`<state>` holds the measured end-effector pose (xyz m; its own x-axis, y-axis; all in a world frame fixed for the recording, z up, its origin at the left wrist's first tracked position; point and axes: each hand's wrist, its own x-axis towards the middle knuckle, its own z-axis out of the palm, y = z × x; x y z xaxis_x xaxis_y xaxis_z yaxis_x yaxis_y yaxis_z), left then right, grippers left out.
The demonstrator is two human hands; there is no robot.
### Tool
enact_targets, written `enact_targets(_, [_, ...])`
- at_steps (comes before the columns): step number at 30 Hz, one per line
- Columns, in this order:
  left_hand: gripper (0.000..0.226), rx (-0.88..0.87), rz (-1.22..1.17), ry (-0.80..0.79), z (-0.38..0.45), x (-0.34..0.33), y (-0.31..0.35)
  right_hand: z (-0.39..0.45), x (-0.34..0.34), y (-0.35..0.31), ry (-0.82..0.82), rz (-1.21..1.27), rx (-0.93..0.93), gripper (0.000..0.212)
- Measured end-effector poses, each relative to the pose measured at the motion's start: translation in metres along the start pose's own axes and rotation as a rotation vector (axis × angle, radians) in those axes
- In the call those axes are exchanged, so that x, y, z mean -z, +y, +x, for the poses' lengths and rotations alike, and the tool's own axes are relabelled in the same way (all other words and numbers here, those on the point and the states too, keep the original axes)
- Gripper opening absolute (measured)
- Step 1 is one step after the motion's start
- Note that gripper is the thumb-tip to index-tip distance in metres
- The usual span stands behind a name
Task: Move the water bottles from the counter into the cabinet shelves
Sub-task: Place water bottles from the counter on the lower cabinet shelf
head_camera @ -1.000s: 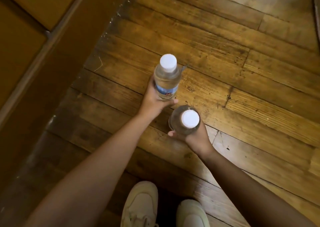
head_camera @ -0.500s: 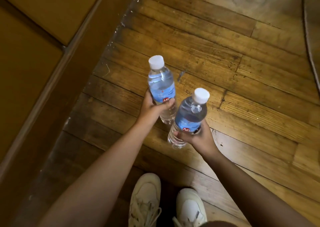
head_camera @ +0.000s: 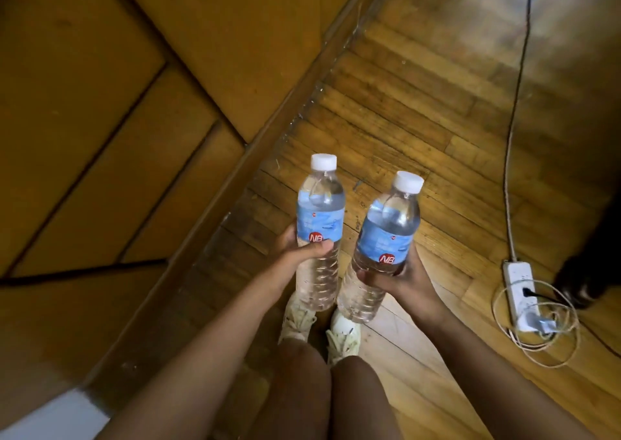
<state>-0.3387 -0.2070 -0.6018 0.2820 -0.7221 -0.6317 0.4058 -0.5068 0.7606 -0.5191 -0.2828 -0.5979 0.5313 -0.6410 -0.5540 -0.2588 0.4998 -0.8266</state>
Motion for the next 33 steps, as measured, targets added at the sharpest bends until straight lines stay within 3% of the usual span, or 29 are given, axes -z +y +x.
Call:
enact_targets(4, [0.04, -0.031, -0.075, 0.024, -0.09, 0.001, 0.07, -0.063, -0.023, -0.082, -0.113, -0.041, 0.0, 0.062])
enact_targets(8, [0.061, -0.054, -0.111, 0.047, -0.174, 0.011, 0.12, -0.113, -0.052, -0.148, -0.242, -0.108, -0.026, 0.066])
enact_targets(16, [0.089, -0.231, -0.183, 0.2, -0.294, 0.049, 0.154, -0.158, -0.134, -0.229, -0.576, -0.291, 0.074, 0.069])
enact_targets(22, [0.067, -0.335, -0.259, 0.492, -0.359, 0.092, 0.153, -0.169, -0.217, -0.253, -0.794, -0.402, 0.183, 0.07])
enact_targets(26, [0.069, -0.417, -0.344, 0.653, -0.388, 0.136, 0.155, -0.166, -0.281, -0.258, -0.914, -0.51, 0.254, 0.069])
enact_targets(28, [0.069, -0.455, -0.389, 0.728, -0.397, 0.167, 0.156, -0.161, -0.318, -0.26, -0.947, -0.541, 0.28, 0.069])
enact_targets(33, [0.044, -0.536, -0.464, 0.922, -0.402, 0.263, 0.166, -0.144, -0.42, -0.266, -0.971, -0.564, 0.381, 0.068])
